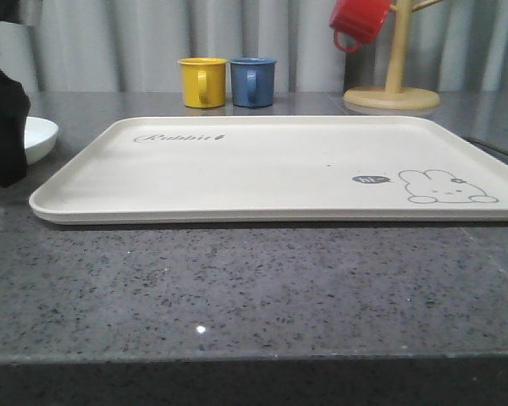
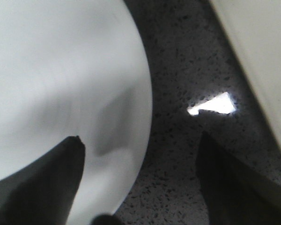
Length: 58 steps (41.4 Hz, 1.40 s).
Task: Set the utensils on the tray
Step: 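Grasp the white plate rim with the left gripper and lift it, then lower the white plate onto the tray and open the left gripper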
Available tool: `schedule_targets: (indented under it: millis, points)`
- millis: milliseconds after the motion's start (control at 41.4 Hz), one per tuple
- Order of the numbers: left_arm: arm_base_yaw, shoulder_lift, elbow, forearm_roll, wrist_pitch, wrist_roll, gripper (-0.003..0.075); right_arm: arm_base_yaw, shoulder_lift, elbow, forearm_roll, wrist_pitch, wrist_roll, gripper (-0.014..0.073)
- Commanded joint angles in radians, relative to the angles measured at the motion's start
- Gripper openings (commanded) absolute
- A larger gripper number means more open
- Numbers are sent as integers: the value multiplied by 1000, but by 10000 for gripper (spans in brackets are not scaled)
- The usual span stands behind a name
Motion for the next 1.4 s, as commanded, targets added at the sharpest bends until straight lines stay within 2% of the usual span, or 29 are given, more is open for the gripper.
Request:
schedule_targets:
  millis: [0,193,363,556,750,943,1185,1378]
  points:
    - [-8,-27,-32,3,-30,1,358,-6,17,-35,-1,-81,-5,654]
    - [-8,-20,-32,3,-28,1,197,-6,17,-35,-1,-81,-5,654]
    - [-8,-20,-32,18,-30,2,-18,-6,17,-35,-1,-81,-5,654]
    - [-15,-38,-49,30,-18,2,-19,-6,17,-35,-1,-81,-5,654]
    - [-91,-115,-139,93,-13,2,-19,-6,17,-35,-1,-81,-5,654]
    - [-224,-129,-271,116,24,2,-18,-6,17,-35,-1,-81,-5,654]
    - [-461,-93,-312,116,-40,2,-19,-6,17,-35,-1,-81,-5,654]
    - [-543,-6,-312,109,-31,2,-19,-6,17,-35,-1,-81,-5,654]
